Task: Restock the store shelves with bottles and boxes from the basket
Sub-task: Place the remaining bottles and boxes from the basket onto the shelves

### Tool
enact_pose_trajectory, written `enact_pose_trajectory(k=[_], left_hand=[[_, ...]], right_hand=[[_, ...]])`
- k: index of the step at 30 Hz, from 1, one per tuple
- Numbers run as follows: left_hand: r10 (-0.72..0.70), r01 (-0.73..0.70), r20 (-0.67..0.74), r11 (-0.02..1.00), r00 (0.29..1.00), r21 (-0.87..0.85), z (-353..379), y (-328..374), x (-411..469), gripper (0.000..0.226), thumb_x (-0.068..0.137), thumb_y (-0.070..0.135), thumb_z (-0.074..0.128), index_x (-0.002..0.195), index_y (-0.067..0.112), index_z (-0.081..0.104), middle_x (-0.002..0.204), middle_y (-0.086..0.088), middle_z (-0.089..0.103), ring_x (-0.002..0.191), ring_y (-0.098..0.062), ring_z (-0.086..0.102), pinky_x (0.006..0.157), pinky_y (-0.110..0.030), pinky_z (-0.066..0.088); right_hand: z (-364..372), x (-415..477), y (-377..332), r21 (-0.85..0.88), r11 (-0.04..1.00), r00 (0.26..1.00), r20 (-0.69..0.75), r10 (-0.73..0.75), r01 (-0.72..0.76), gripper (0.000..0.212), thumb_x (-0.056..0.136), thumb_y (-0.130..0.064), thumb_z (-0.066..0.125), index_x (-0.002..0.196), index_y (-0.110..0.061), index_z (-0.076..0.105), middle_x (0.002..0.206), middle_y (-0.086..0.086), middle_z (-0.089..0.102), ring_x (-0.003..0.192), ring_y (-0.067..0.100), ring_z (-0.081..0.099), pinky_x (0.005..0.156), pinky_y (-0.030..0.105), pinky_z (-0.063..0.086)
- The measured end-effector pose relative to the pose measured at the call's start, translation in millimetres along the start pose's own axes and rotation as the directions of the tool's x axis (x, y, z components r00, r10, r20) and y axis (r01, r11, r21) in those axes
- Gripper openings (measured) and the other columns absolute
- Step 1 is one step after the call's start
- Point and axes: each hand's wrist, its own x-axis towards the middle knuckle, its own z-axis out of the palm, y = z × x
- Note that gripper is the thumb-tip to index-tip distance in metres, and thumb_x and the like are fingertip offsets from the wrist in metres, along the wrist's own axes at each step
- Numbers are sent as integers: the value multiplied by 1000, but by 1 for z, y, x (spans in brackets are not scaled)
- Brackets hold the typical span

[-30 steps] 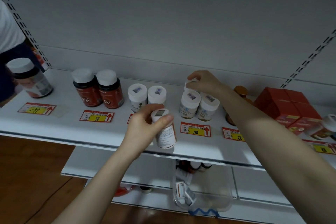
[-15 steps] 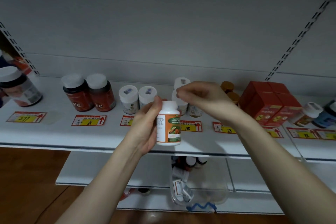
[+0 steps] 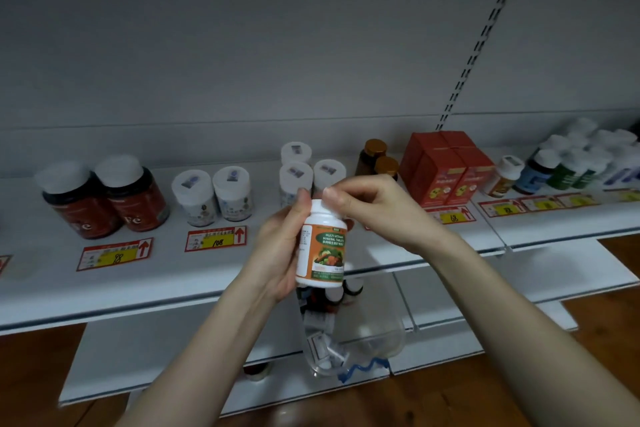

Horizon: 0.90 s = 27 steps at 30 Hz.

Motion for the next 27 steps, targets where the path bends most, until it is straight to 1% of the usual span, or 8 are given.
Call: enact_pose_trajectory(k=[4, 8, 12, 14, 16, 20, 24, 27], left_hand=[[-36, 31, 59, 996, 998, 79, 1, -2, 1, 46, 73, 42, 51, 95, 3, 63, 75, -14, 72, 68, -24, 70, 60, -32, 59], [-22, 9, 46, 960, 999, 279, -9, -5, -5, 53, 83, 46, 44, 114, 6, 60, 102, -20, 69, 95, -35, 67, 79, -43, 55], [24, -46, 59, 913, 998, 406, -29, 3, -25, 49, 78, 52, 48, 109, 17, 62, 99, -6, 70, 88, -18, 67, 70, -33, 54], [35, -63, 67, 885, 997, 461, -41, 9, -36, 40, 76, 51, 58, 106, 24, 61, 93, 2, 68, 87, -12, 65, 73, -32, 53], [58, -79, 58, 870, 997, 487, -56, 15, -46, 39, 73, 45, 73, 108, 31, 60, 90, 9, 68, 86, -9, 64, 76, -30, 53], [117, -111, 22, 848, 993, 518, -87, 27, -66, 59, 69, 24, 76, 122, 26, 50, 107, 3, 64, 97, -5, 63, 83, -24, 51], [154, -126, -18, 866, 988, 483, -112, 34, -84, 60, 73, -2, 73, 118, 28, 48, 107, -1, 62, 92, -3, 63, 81, -19, 50], [174, -141, -27, 871, 984, 471, -121, 35, -93, 62, 72, -9, 72, 116, 27, 48, 108, 2, 63, 94, -4, 63, 81, -19, 50]], right_hand=[[0, -10, 3, 24, 999, 999, -40, 35, -34, 11, 87, -10, 59, 90, -10, 69, 66, -10, 65, 60, -4, 56, 55, 12, 43], [9, -12, 6, -2, 999, 991, -129, 35, -35, 6, 84, -13, 62, 84, -15, 68, 79, -1, 67, 72, 3, 60, 65, 17, 48], [29, -5, 6, 36, 999, 984, -172, 38, -32, 5, 81, -15, 64, 78, -17, 67, 72, -7, 67, 67, -4, 60, 61, 10, 47], [41, 3, 4, 32, 999, 986, -161, 35, -30, 5, 80, -18, 64, 80, -14, 67, 73, -5, 68, 66, -3, 60, 59, 10, 46], [56, 13, 1, 31, 999, 990, -140, 37, -33, 10, 81, -19, 63, 83, -11, 67, 76, 0, 66, 65, -2, 59, 58, 10, 46], [91, 33, -4, 44, 999, 994, -100, 34, -29, 12, 81, -26, 61, 75, -17, 65, 64, -7, 62, 59, -1, 55, 56, 17, 44], [120, 47, -13, 114, 993, 999, -38, 19, -14, 23, 71, -39, 57, 74, -17, 64, 64, -5, 62, 56, 0, 56, 52, 13, 45], [132, 51, -17, 125, 992, 999, -29, 17, -13, 18, 81, -32, 57, 73, -17, 63, 64, -3, 61, 53, 0, 56, 50, 13, 45]])
